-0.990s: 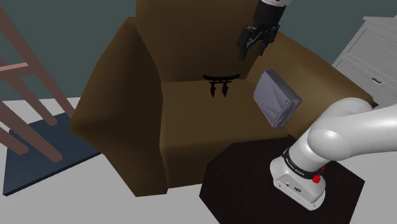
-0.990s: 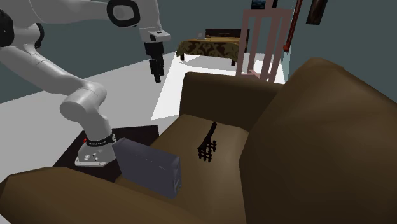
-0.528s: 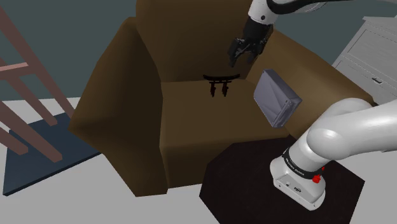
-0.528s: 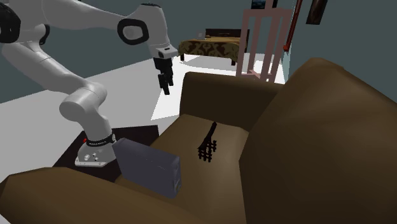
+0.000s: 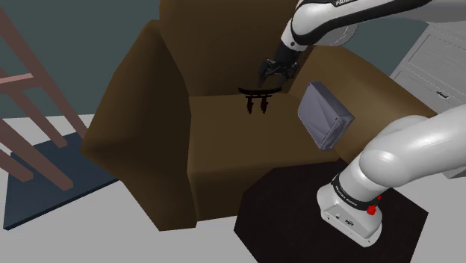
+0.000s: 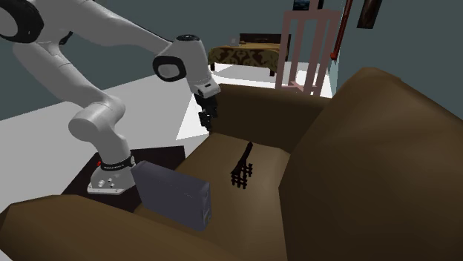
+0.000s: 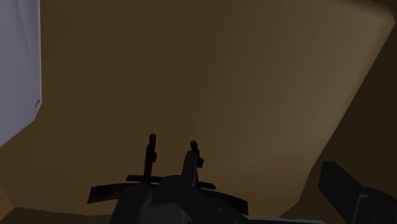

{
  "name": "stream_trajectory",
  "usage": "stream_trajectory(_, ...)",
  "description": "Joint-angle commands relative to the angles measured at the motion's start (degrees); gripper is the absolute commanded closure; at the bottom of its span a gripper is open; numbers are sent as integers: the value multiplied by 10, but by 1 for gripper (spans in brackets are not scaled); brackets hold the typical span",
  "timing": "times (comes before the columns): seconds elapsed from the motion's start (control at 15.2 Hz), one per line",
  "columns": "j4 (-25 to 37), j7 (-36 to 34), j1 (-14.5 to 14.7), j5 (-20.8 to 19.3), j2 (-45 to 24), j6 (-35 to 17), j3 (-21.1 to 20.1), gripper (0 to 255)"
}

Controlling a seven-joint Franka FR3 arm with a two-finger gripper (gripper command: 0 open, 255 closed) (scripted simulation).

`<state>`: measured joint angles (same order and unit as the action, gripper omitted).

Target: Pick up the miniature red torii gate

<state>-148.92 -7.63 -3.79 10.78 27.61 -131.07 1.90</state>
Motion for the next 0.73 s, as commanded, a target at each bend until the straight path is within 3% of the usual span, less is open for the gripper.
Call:
stream_trajectory(0.0, -1, 12, 2, 21, -45, -57, 13, 0)
stream_trajectory(0.33, 14, 63, 23, 107, -156, -171, 48, 0)
stream_trajectory(0.66, 64, 175, 48, 271, -278, -249, 75, 0)
